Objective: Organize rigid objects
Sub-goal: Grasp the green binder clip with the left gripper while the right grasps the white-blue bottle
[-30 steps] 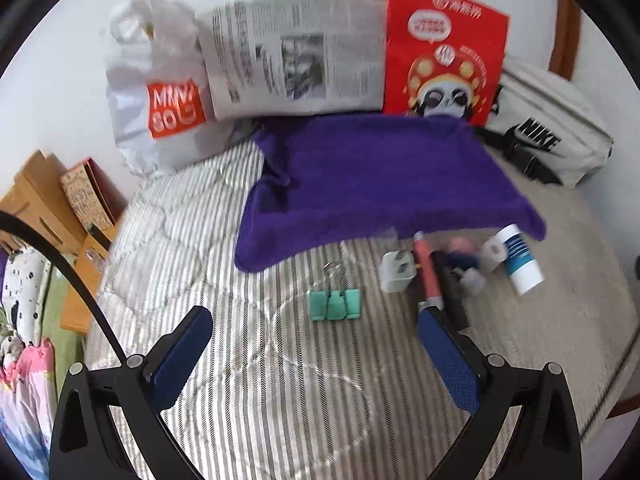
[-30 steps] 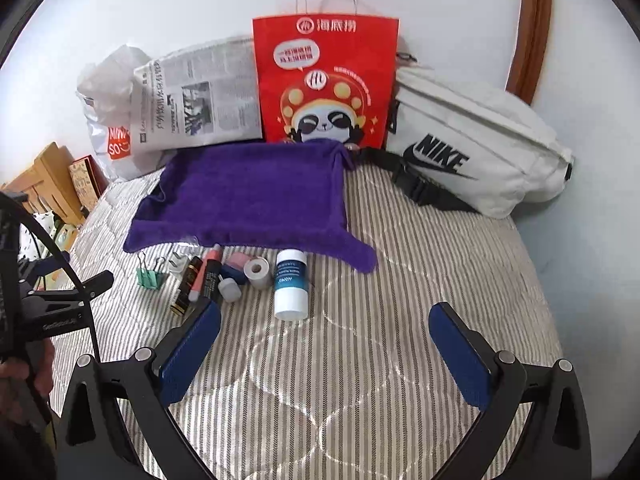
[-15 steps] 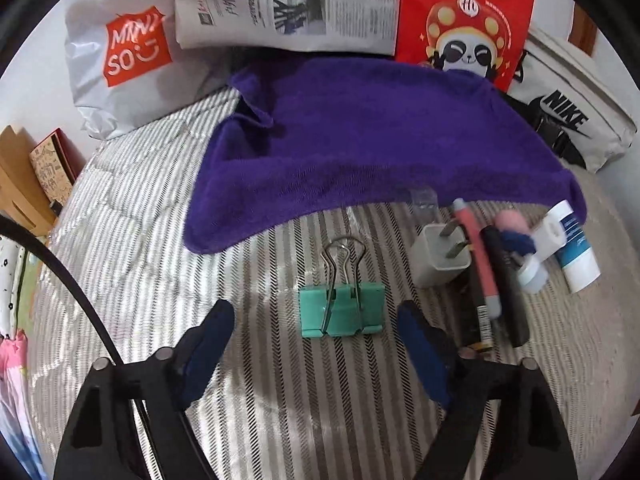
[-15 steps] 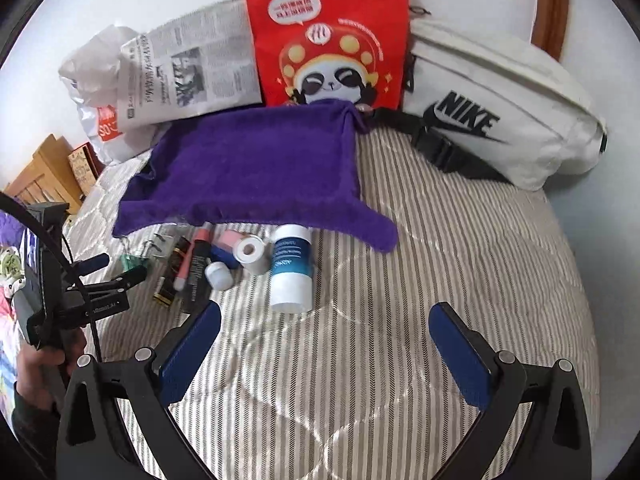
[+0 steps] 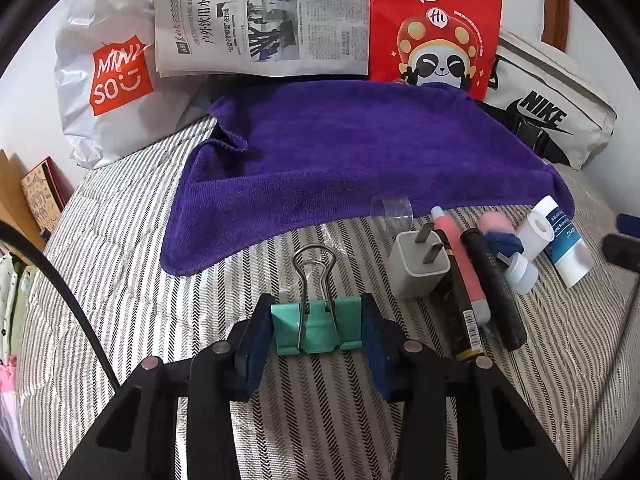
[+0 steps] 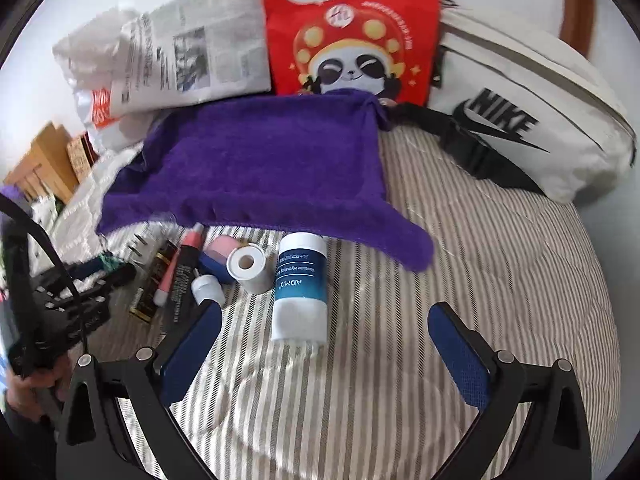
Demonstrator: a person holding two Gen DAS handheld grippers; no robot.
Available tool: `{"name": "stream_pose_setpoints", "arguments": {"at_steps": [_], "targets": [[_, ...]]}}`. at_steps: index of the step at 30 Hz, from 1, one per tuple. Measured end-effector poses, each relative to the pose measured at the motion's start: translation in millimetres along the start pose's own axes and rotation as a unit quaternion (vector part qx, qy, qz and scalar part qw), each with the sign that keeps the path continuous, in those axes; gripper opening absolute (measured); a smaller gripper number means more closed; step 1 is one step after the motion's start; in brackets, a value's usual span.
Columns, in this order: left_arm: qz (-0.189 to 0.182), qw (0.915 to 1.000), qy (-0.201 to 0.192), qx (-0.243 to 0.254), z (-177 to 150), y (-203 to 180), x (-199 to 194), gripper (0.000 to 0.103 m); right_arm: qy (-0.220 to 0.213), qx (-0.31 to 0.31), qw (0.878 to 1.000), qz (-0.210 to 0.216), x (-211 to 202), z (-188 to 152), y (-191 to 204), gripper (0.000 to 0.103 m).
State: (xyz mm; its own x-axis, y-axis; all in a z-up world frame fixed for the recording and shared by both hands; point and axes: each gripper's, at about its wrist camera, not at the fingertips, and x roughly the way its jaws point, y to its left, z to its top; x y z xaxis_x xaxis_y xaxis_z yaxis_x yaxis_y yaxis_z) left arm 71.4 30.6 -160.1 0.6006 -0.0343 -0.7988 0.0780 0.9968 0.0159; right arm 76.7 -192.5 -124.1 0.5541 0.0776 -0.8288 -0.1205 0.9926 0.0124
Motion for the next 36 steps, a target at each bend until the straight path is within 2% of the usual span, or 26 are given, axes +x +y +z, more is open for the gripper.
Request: {"name": "stream_pose_setpoints", "arguments": {"at_steps": [2,9,10,11,19,21,22,27,33,36], "targets": [[-0.01,0.9999,0.001,-0.008,0.1,4.0,0.6,0.04,0.014,-0.013,1.0,0.001,12.9,0.1,2.8,0.085],[-0.009,0.9999,0.001,-0.006,-0.1,3.5,1.5,0.041,0.03,-0.031,0.999,-0.005,42.7,2.0,4.9,0.075],[-0.008,1.0,0.001,-0.005,-0.1,3.1,1.5,0.041,0.036,-0.035,0.999,-0.007,47.5,3.0,6.4,0.07],[-0.007,1.0,0.001,-0.005,-0.1,2.8,1.6,0.041,0.042,-0.039,0.998,-0.007,52.6,3.8,7.3,0.058],[-0.009,0.9999,0.0,-0.006,-0.3,2.6,2.3,0.041,0.017,-0.032,0.999,0.007,50.6,3.3,8.3,0.055],[-0.009,0.9999,0.0,-0.006,-0.3,2.9,1.7,0.041,0.018,-0.032,0.999,0.009,48.6,4.0,8.5,0.046],[-0.009,0.9999,0.0,-0.006,-0.3,2.8,1.7,0.041,0.021,-0.031,0.999,0.009,48.3,5.7,8.0,0.036],[-0.01,0.9999,0.0,-0.007,-0.3,2.9,1.9,0.041,0.025,-0.009,0.999,0.025,47.4,7.5,2.0,0.037],[-0.017,0.9998,-0.001,-0.014,0.0,5.4,0.7,0.04,0.015,0.017,0.998,0.065,34.3,6.3,-4.3,0.036],[-0.005,0.9997,0.003,-0.022,0.3,6.0,-0.6,0.04,0.008,0.013,0.998,0.068,27.1,6.7,-3.3,0.036]]}}
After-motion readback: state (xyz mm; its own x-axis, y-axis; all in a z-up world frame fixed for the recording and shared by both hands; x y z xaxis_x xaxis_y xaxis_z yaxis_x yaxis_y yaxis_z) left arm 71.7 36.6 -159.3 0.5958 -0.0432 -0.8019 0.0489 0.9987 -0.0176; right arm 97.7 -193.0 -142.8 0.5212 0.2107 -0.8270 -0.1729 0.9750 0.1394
